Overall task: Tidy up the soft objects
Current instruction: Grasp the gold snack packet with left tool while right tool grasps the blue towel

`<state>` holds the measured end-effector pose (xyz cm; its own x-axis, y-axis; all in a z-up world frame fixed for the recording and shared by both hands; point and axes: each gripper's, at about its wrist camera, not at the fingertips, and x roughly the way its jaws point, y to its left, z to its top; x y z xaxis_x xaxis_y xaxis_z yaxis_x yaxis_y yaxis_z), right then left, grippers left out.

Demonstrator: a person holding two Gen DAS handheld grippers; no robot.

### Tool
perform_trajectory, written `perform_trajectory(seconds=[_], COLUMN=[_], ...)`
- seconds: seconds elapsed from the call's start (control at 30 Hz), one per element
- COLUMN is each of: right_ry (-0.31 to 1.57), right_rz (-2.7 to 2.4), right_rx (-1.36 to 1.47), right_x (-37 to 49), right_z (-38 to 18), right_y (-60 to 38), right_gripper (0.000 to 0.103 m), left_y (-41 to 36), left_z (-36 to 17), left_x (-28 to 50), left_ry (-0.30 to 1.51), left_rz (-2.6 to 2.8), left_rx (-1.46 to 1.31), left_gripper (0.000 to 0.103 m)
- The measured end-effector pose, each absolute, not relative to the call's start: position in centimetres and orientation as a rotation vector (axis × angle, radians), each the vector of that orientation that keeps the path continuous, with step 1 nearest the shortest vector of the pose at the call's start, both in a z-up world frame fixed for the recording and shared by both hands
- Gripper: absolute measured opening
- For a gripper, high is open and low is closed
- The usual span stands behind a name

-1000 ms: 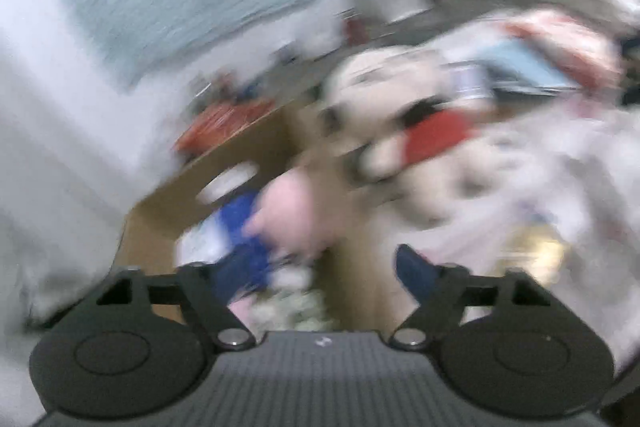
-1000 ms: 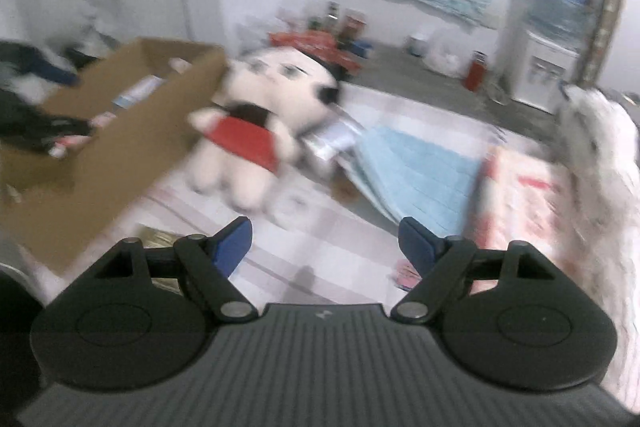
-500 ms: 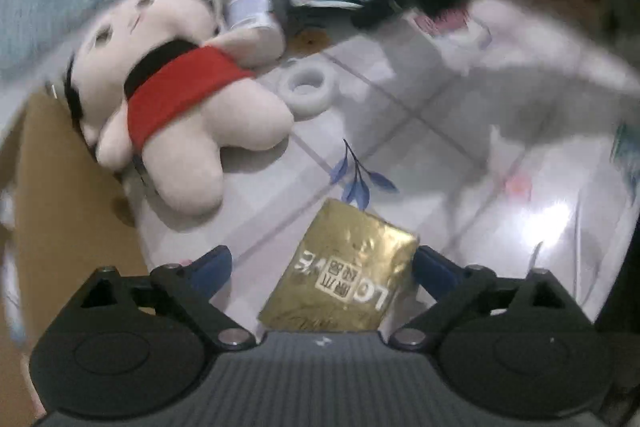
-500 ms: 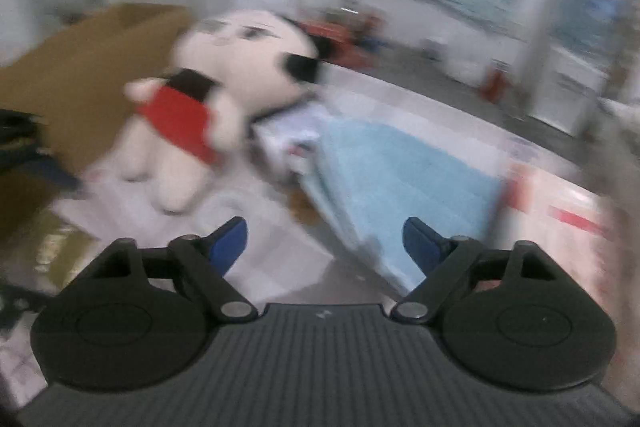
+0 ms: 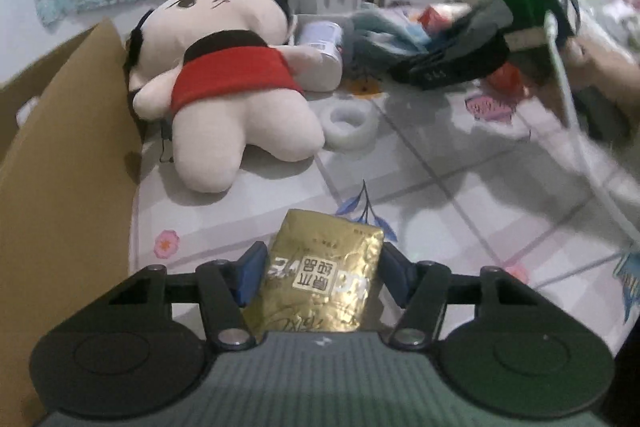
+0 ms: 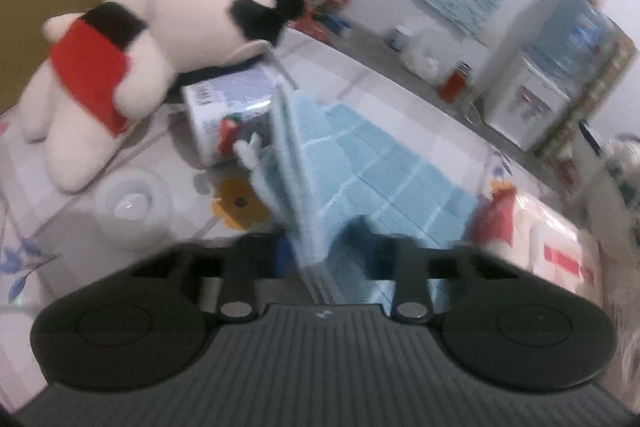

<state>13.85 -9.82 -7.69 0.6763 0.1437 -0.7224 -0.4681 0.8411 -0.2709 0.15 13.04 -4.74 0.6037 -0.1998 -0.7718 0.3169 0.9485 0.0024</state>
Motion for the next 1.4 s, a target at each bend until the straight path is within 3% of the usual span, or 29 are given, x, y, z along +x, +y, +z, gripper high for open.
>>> perform_trajectory(seconds=[0.27,0.6,0.67,0.8,0.87,0.93,1.23,1.4], right_ry=[0.769,0.915,0.944,0.958,0.968,0.985,1.043,0.968], right_rz=[0.345,0.423,0.423,0.430,0.445,0.456,0.526,0.438], right_rx=[-0.195,-0.172,-0.210,-0.242,-0.220,-0.199,-0.046,-0.001], right_x=[11.1,2.5,0.8,-2.3,-3.7,-5.0,-10.1,-8.5], right_z=[-5.9,-6.0,-6.2,-6.0,-5.7,-5.3,-1.7,0.6], right_y=[-12.6,-14.3,-13.7,-12.5,-12.6,-12.7,-15.7,-17.1], right_gripper=[0.007,0.012,0.017,0.058,0.064,0.079,0.094,0.096], left_y=[13.9,16.9,17.3,17.0,16.9,16.9,17.0,16.9], left_z=[-4.8,-4.5,-4.5,-4.6,-4.6,-4.6,-4.6,-4.5], left_x=[0.9,-0.2,-0.3,-0.5,-0.6,-0.7,-0.9,-0.9], left_ry=[0.870,0.900,0.900,0.894,0.889,0.887,0.886,0.890], left_rz=[-0.313,-0.330,-0.313,-0.312,-0.313,-0.313,-0.316,-0.312], left_rx=[0.042,-0.091,-0.092,-0.052,-0.036,-0.036,-0.035,-0.032], left_gripper=[0.059,0.059,0.060,0.060,0.061,0.061,0.061,0.061])
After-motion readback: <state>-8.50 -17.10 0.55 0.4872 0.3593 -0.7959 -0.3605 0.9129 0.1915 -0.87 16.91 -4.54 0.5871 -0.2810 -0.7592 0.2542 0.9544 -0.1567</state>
